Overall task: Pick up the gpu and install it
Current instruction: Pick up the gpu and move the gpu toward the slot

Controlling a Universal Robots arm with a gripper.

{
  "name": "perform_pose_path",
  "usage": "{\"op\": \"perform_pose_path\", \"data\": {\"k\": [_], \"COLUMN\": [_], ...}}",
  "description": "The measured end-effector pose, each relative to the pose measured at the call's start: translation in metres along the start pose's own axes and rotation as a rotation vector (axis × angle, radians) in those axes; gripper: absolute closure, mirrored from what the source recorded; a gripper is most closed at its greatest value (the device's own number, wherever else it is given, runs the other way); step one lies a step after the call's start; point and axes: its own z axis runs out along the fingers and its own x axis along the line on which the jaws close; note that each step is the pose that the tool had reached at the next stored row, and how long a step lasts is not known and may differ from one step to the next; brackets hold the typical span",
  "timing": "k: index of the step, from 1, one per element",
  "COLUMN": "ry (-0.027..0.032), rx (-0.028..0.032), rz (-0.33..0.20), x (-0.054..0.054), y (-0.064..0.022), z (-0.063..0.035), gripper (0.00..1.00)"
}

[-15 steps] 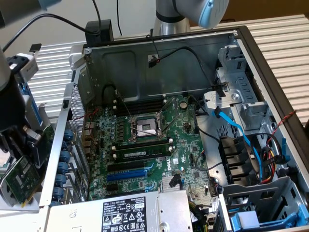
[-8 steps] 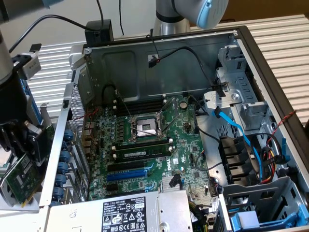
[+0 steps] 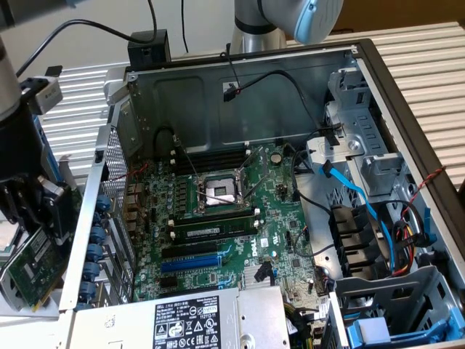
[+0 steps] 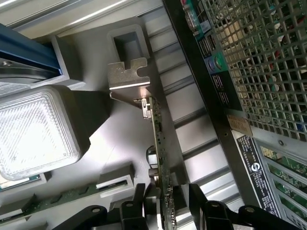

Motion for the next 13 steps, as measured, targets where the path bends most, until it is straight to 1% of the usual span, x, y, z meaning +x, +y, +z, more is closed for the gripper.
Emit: {"op": "perform_pose_path", "data": {"k": [1, 3, 4, 5, 6, 10, 11, 12, 13], "ry": [-0.0074, -0.0237, -0.0294, -0.0333, -0.0350, -0.0372, -0.0379, -0.0387, -0.0396], "rx": [0.0014, 0.0011, 0.0000, -0.0010, -0.0017, -0.0021, -0.0020, -0.0019, -0.0019], "rz": [0.001, 0.003, 0.004, 0.005, 0.005, 0.005, 0.005, 0.005, 0.006], "x": [0.0002, 0.0011, 0.0021, 0.0030, 0.0036, 0.0050, 0.0052, 0.0055, 0.0056], "y": [-0.0001, -0.0003, -0.0005, -0.0008, -0.0010, -0.0016, -0.0017, -0.0017, -0.0017], "z": [0.0000, 0.0004, 0.0006, 0.0007, 0.0008, 0.0013, 0.0015, 0.0016, 0.0018], "gripper": [0.51, 0.51, 0.51, 0.51, 0.51, 0.51, 0.53, 0.60, 0.60]}}
